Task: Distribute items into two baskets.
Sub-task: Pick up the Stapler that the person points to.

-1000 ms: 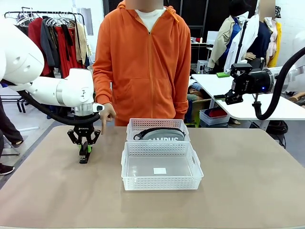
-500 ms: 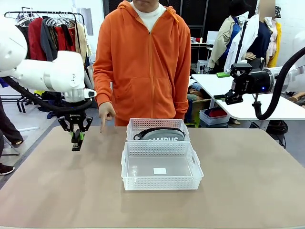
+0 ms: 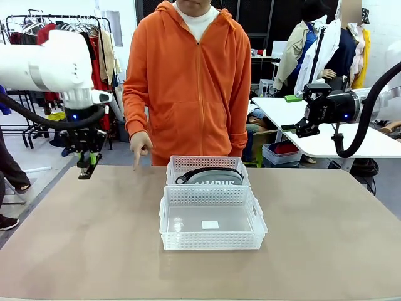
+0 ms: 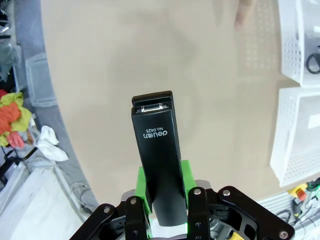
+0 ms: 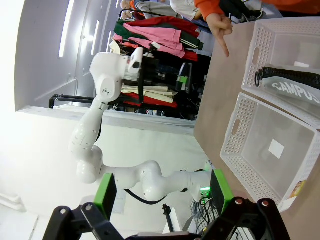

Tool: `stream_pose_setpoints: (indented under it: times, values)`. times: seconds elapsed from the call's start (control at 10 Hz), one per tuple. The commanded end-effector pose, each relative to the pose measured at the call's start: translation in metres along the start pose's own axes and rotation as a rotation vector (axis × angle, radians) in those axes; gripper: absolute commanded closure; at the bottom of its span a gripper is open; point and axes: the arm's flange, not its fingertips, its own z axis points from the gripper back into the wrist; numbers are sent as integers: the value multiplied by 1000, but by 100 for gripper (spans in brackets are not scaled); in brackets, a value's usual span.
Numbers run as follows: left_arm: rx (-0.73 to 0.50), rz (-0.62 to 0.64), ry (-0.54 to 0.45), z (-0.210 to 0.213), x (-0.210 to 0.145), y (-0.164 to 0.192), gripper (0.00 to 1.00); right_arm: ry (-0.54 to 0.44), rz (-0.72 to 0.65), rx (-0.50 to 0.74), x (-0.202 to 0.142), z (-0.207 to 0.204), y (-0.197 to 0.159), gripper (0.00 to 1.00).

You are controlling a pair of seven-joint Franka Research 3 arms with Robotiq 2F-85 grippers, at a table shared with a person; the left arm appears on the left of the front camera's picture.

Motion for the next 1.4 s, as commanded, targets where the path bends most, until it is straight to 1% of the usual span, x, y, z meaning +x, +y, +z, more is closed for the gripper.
stream_pose_setpoints:
  times: [0.0,0.2,0.5,0.6,0.9,1.1,1.2,1.3]
  values:
    - [-5,-6,0,32,-9,7,100,-8,1,-2,0,0,2,0]
    - [-17,-32,-36,61,-10,10,100,-8,1,-2,0,0,2,0]
    - [-92,2,-68,98,-10,13,100,-8,1,-2,0,0,2,0]
    - [-82,-15,-86,111,-9,11,100,-8,1,-2,0,0,2,0]
    - [-93,-14,-134,146,-8,13,100,-8,1,-2,0,0,2,0]
    - [-110,-24,-161,160,-12,13,100,-8,1,-2,0,0,2,0]
    - [-117,-35,-175,158,-9,14,100,-8,1,-2,0,0,2,0]
    - [-80,-1,-161,156,-11,8,100,-8,1,-2,0,0,2,0]
